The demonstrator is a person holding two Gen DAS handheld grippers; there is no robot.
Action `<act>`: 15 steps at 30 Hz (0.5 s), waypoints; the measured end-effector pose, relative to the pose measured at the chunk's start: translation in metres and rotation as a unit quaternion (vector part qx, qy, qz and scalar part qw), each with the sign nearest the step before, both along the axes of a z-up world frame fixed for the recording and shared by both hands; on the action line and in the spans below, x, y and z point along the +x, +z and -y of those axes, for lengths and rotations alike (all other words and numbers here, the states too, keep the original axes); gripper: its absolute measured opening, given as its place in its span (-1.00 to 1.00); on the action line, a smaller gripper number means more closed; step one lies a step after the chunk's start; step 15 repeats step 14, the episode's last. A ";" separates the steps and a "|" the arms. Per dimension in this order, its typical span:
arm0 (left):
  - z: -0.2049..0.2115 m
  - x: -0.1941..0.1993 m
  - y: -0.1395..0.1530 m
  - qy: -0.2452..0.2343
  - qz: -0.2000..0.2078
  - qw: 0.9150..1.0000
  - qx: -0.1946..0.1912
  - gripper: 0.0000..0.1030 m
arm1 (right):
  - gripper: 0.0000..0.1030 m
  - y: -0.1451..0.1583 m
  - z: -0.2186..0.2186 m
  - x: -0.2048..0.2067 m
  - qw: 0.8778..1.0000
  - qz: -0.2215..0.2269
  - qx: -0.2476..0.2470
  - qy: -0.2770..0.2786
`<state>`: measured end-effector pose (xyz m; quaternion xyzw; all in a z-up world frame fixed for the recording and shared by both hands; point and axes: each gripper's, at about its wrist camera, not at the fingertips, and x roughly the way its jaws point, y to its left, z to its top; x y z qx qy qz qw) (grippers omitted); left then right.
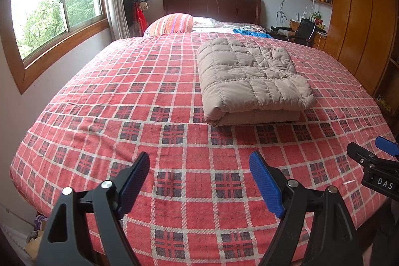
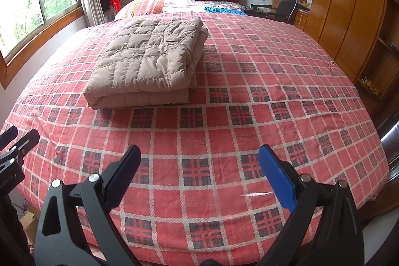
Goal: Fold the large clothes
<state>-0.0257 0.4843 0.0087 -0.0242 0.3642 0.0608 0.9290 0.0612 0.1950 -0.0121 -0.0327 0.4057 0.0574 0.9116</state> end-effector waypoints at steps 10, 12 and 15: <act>0.000 0.000 0.000 0.000 0.000 1.000 0.000 0.60 | 0.84 -0.002 0.002 0.002 1.000 -0.007 0.004 0.004; 0.000 0.000 0.000 0.000 0.000 1.000 0.000 0.60 | 0.84 -0.001 0.002 0.004 1.000 -0.009 0.006 0.005; 0.000 0.000 0.000 0.000 -0.001 1.000 0.000 0.60 | 0.84 -0.001 0.002 0.004 1.000 -0.008 0.005 0.005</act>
